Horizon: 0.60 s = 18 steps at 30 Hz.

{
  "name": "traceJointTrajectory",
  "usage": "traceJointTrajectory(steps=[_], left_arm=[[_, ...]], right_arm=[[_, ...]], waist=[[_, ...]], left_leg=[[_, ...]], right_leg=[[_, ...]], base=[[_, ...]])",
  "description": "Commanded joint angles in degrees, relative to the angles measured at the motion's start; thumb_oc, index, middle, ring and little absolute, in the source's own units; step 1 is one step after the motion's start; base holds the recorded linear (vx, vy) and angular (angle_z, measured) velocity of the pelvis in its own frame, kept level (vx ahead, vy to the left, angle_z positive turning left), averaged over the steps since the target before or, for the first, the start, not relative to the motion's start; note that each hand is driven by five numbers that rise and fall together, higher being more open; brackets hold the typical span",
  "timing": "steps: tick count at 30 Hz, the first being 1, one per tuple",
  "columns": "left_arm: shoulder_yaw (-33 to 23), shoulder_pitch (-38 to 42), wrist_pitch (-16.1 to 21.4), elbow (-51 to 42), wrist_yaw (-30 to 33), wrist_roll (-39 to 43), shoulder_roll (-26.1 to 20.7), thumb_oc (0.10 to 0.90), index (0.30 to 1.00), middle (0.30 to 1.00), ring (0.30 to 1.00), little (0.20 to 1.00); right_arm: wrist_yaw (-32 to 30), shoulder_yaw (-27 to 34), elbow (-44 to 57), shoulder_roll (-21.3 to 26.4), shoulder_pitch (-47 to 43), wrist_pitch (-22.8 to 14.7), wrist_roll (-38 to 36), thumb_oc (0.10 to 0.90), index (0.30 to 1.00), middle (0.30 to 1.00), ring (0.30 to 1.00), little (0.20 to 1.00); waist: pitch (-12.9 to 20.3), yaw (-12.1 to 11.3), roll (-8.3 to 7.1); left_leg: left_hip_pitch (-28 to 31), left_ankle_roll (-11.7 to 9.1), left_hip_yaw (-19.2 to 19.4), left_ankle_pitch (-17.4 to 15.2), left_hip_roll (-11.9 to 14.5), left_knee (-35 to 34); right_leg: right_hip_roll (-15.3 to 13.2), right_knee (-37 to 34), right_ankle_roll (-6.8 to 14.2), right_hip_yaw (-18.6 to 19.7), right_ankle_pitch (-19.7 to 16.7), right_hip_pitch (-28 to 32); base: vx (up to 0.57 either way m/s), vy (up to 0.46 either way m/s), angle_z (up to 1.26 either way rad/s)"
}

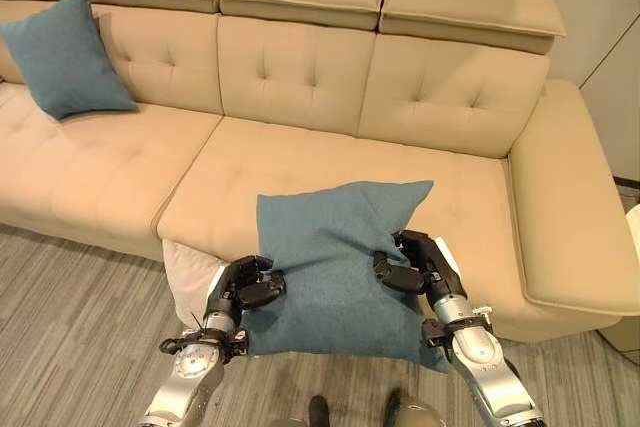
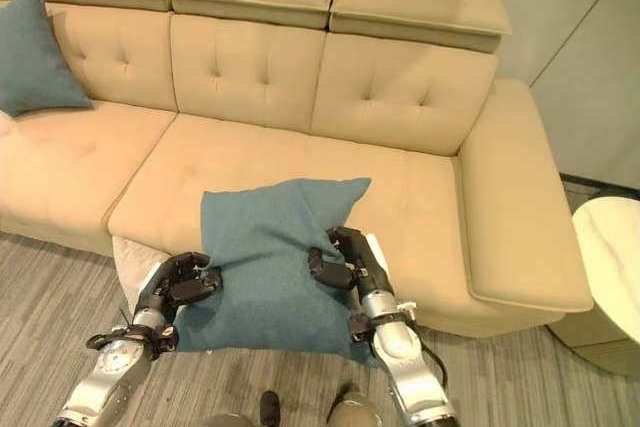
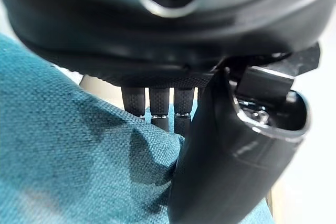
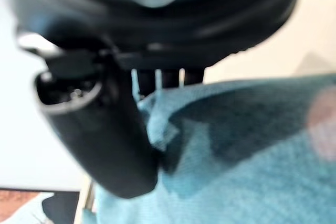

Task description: Pick up all the scattered cushions and arrange them neatly on the sofa.

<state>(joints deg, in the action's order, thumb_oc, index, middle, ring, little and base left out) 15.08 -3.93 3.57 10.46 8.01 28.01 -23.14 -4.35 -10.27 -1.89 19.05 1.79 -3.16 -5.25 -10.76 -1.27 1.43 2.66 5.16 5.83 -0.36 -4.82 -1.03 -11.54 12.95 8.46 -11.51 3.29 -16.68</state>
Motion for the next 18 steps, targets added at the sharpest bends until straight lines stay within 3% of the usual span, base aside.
traceJointTrajectory(steps=[1,3,4,5,6,7,8,11,12,15,18], left_arm=[[0.1,7.0,9.6,-10.1,-3.3,0.9,3.4,0.400,0.300,0.300,0.300,0.300],[0.5,7.4,9.4,-9.6,-3.2,0.8,4.1,0.400,0.300,0.300,0.300,0.300],[1.1,7.7,9.3,-9.4,-3.4,1.1,4.5,0.400,0.300,0.300,0.300,0.300],[1.1,7.7,9.3,-9.4,-3.4,1.1,4.5,0.400,0.300,0.300,0.300,0.300],[1.6,7.9,9.0,-9.6,-3.6,1.5,4.7,0.400,0.300,0.300,0.300,0.300],[1.6,8.0,9.0,-9.6,-3.5,1.5,4.7,0.400,0.300,0.300,0.300,0.300],[1.7,8.5,9.0,-9.9,-3.5,1.7,4.9,0.400,0.300,0.300,0.300,0.300],[1.6,8.3,9.0,-10.0,-3.7,1.9,5.0,0.400,0.300,0.300,0.300,0.300],[1.4,8.0,8.9,-9.9,-3.9,2.0,5.2,0.400,0.300,0.300,0.300,0.300],[1.6,7.8,8.7,-9.5,-4.1,2.0,5.3,0.400,0.300,0.300,0.300,0.300],[1.6,7.6,8.4,-9.3,-3.8,1.6,5.3,0.400,0.300,0.300,0.300,0.300]], right_arm=[[-0.9,1.6,6.1,0.8,-5.7,-8.0,-1.2,0.400,0.300,0.300,0.300,0.300],[-0.9,1.5,5.6,1.0,-5.5,-8.3,-1.4,0.400,0.300,0.300,0.300,0.300],[-0.9,1.7,5.7,1.5,-5.1,-8.4,-1.9,0.400,0.300,0.300,0.300,0.300],[-0.9,1.7,5.7,1.5,-5.1,-8.4,-1.9,0.400,0.300,0.300,0.300,0.300],[-1.2,1.8,5.8,2.1,-5.2,-8.6,-2.9,0.400,0.300,0.300,0.300,0.300],[-1.2,1.9,5.8,2.1,-5.3,-8.6,-2.9,0.400,0.300,0.300,0.300,0.300],[-1.7,1.8,5.9,2.6,-5.7,-8.7,-3.5,0.400,0.300,0.300,0.300,0.300],[-1.7,1.8,5.5,3.0,-5.6,-8.4,-3.7,0.400,0.300,0.300,0.300,0.300],[-1.5,2.0,5.7,3.0,-4.9,-8.2,-4.0,0.400,0.300,0.300,0.300,0.300],[-1.5,2.2,5.6,2.9,-4.6,-8.2,-4.2,0.400,0.300,0.300,0.300,0.300],[-2.2,2.2,4.5,2.7,-4.5,-8.2,-3.9,0.400,0.300,0.300,0.300,0.300]], waist=[[4.2,1.2,-1.23],[5.2,1.6,-1.43],[5.5,1.8,-1.63],[5.5,1.9,-1.56],[4.6,1.7,-1.98],[4.6,1.9,-1.83],[3.4,1.5,-2.23],[3.2,1.3,-2.46],[3.3,0.7,-2.73],[3.7,0.4,-2.82],[4.2,-1.1,-1.71]], left_leg=[[0.7,-3.6,-3.9,-9.5,2.8,3.4],[1.0,-5.0,-4.7,-10.7,3.7,5.2],[-0.6,-7.2,-4.6,-10.2,5.2,10.7],[-0.8,-7.3,-4.8,-10.5,5.3,11.2],[-6.0,-9.3,-4.9,-6.2,7.2,21.6],[-6.6,-9.4,-5.1,-6.5,7.4,22.4],[-11.1,-9.3,-4.9,-3.6,8.1,29.9],[-12.9,-8.7,-3.8,-3.5,9.1,32.3],[-14.5,-7.8,-3.3,-5.5,8.1,29.3],[-15.5,-7.2,-3.1,-6.9,6.7,23.9],[-17.0,-7.7,-4.3,-0.5,5.2,10.2]], right_leg=[[3.0,-9.2,0.7,3.0,-5.9,5.9],[3.8,-9.1,-0.3,3.3,-5.6,7.2],[4.5,-10.3,-1.4,2.0,-4.7,9.4],[4.5,-10.4,-1.5,1.8,-4.8,9.5],[4.8,-11.3,-3.2,0.6,-3.8,11.9],[4.9,-11.4,-3.3,0.4,-3.8,11.8],[5.5,-12.2,-5.0,-0.4,-2.7,13.7],[6.0,-12.5,-5.8,-0.9,-1.5,14.9],[6.2,-12.7,-5.7,-1.0,-0.4,16.0],[6.7,-13.3,-5.3,-1.1,0.5,17.0],[8.9,-14.4,-4.9,-0.9,1.8,19.4]], base=[[0.29,-0.175,0.52],[0.33,-0.250,0.56],[0.26,-0.239,0.50],[0.24,-0.335,0.50],[0.06,-0.163,0.35],[0.10,-0.289,0.41],[0.03,-0.131,0.22],[0.14,-0.129,-0.07],[0.21,-0.082,0.16],[0.22,-0.019,0.08],[0.26,0.031,0.12]])
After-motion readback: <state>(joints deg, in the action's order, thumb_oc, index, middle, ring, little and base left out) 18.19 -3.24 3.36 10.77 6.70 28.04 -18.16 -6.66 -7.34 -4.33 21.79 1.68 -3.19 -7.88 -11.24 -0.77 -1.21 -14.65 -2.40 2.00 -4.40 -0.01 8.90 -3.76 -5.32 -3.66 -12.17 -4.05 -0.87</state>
